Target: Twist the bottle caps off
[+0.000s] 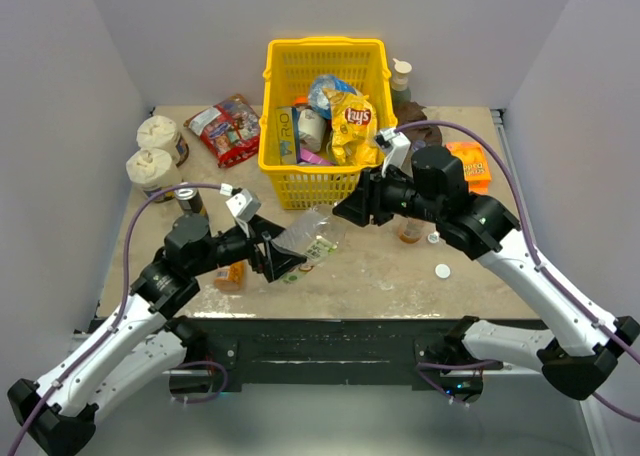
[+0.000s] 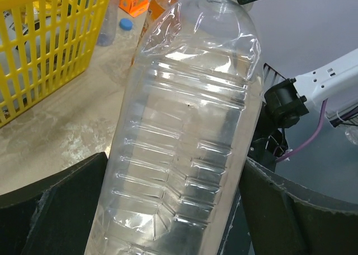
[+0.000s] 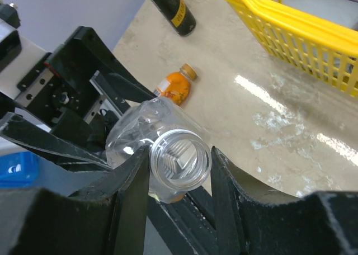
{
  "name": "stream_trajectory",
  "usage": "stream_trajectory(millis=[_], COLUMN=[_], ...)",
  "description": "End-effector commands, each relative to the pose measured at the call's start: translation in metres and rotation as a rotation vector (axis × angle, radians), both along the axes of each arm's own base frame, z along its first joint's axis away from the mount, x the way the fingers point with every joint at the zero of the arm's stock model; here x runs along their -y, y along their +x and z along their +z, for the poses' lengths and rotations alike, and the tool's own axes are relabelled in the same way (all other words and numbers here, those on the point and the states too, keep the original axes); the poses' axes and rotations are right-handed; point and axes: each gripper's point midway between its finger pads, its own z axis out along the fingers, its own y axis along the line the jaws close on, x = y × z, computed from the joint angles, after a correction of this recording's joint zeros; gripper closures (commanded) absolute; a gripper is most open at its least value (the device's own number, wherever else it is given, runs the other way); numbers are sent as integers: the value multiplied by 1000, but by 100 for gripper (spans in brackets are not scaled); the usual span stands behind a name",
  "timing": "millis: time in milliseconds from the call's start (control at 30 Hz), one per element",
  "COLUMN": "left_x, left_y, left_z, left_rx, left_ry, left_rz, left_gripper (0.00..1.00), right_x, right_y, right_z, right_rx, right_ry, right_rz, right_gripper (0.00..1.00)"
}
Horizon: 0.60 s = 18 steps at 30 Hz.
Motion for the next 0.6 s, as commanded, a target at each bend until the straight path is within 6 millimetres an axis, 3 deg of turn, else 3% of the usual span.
stream_trajectory(millis=[0, 333, 567], left_x=[-18, 9, 21], left_y=[14, -1, -9], left_z=[0, 12, 6], left_rx=[-26, 20, 5], left_ry=[33, -29, -40], left_rz=[125, -84, -190], left_gripper=[1, 0, 6], right_x=[48, 22, 0], right_y=[19, 24, 20], right_z=[-11, 14, 26], right_rx=[105, 108, 73], right_ry=[-163, -12, 106], right_rz=[-162, -127, -65], right_gripper=[100, 100, 100])
